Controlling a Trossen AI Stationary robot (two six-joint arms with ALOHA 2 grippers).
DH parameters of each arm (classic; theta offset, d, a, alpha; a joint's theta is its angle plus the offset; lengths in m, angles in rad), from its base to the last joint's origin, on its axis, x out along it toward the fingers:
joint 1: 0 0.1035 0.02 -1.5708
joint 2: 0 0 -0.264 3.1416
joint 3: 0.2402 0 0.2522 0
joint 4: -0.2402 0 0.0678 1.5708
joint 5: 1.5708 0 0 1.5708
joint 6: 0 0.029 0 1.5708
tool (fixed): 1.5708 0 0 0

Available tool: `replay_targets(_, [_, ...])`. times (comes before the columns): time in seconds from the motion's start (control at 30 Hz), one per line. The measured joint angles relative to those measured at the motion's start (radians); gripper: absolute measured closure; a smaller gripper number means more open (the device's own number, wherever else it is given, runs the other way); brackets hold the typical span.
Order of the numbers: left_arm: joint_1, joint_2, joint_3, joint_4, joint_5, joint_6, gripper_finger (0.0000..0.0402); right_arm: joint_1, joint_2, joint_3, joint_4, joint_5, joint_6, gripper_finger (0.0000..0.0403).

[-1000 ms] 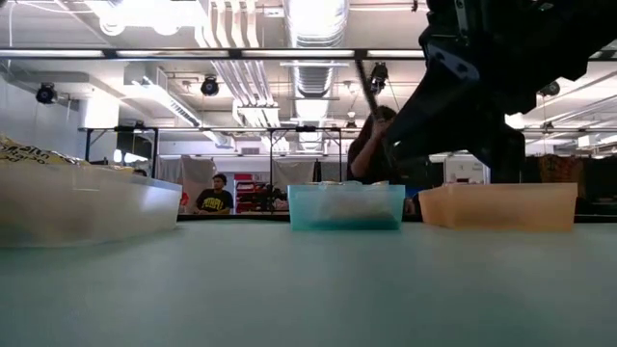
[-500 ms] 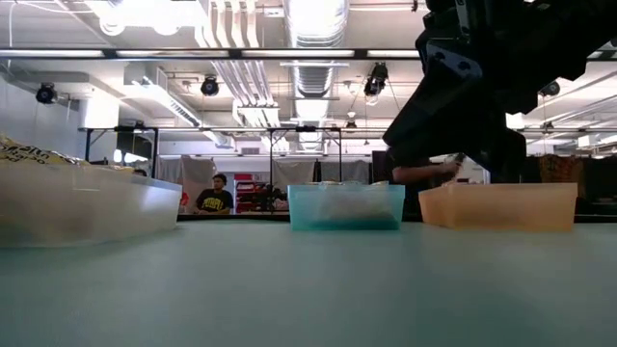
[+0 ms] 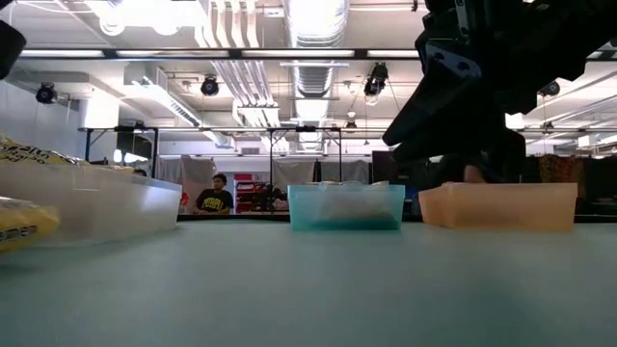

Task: Sort Maruchan noodles
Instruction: Put the yellow noodle pack into the transparent bin

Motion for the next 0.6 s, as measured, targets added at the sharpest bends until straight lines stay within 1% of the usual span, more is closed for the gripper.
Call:
replay_targets(0.1, [0.011,0.0,-0.002,0.039,-0.05,-0.01,0.0247,0.0,0.0,0.0,0.0,0.0,0.0,0.0323])
replay_targets(0.3, [0.06,0.0,-0.003,0.046,-0.089,-0.031,0.0247,0.0,0.0,0.0,0.0,0.0,0.0,0.0323])
replay_targets(0.47, [0.104,0.0,-0.004,0.072,-0.115,0.029,0.0247,0.0,0.0,0.0,0.001,0.0,0.0,0.0323])
replay_targets(0.6, [0.094,-0.005,0.025,0.08,-0.116,0.076,0.0247,0.0,0.0,0.0,0.001,0.0,0.0,0.0323])
